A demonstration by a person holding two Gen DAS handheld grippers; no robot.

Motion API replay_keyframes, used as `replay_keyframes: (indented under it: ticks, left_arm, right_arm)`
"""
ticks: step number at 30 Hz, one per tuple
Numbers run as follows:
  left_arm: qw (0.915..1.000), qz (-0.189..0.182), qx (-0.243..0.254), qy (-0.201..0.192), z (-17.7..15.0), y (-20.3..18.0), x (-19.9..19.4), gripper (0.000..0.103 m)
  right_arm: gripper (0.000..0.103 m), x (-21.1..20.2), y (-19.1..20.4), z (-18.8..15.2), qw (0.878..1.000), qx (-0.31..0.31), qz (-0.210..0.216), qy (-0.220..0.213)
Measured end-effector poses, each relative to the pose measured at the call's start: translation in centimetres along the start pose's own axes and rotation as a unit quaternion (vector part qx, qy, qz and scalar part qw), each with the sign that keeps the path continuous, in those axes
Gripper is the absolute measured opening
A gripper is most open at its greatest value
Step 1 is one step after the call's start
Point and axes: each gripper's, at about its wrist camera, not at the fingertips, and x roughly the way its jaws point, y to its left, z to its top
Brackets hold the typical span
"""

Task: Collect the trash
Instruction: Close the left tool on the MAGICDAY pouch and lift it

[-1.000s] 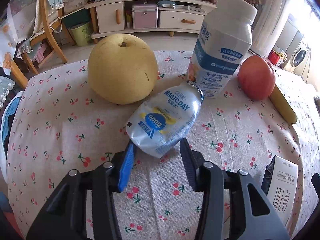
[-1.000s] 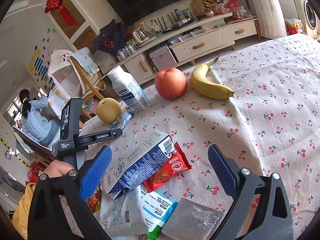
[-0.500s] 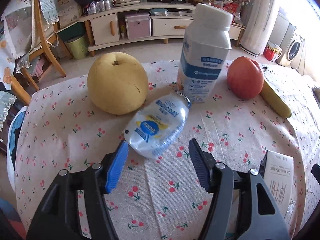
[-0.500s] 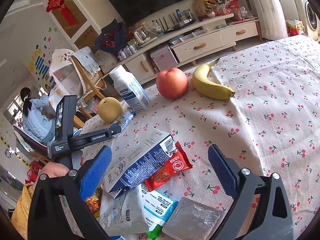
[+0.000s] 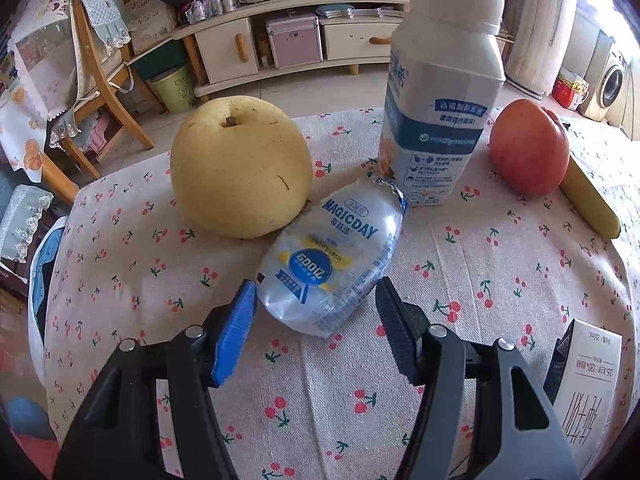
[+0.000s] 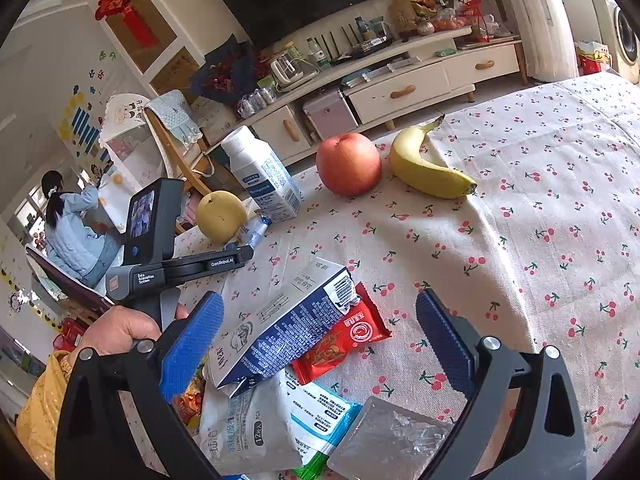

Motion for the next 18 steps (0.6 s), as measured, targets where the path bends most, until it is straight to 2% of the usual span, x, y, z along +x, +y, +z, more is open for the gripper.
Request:
replay_keyframes:
  ticks: [4, 10, 11, 13, 15, 18]
  left_arm:
    - [0.9999, -0.009, 0.008, -0.004, -1.3, -0.6, -0.9, 0.053]
    - [0.9977, -0.064, 0.023, -0.009, -2.3, -1.0, -2.2, 0.05]
    - [0.9977, -0.06, 0.026, -0.015, -2.3, -1.1, -2.4, 0.051]
    - [0.998, -0.046, 0.032, -0.03, -2.1, -1.1, -3.0, 0.061]
    - [0.9976, -0.033, 0.041, -0.044, -1.6, -1.4, -3.4, 0.075]
    - [0.9979, -0.005, 0.056, -0.032, -0.5, -2.0, -2.3, 0.076]
  right_arm:
    - [0.096, 0.0, 0.1, 0.0, 1.0, 0.0, -0.001, 0.0]
    - [0.096, 0.0, 0.1, 0.0, 1.0, 0.0, -0.001, 0.0]
    - [0.096, 0.0, 0.1, 0.0, 1.0, 0.0, -0.001, 0.0]
    - [0.096, 0.0, 0.1, 0.0, 1.0, 0.001, 0.0, 0.001]
    - [0.096, 0.0, 0.1, 0.0, 1.0, 0.003, 0.001, 0.002]
    - [0.096, 0.0, 0.0, 0.1, 1.0, 0.004, 0.003, 0.003]
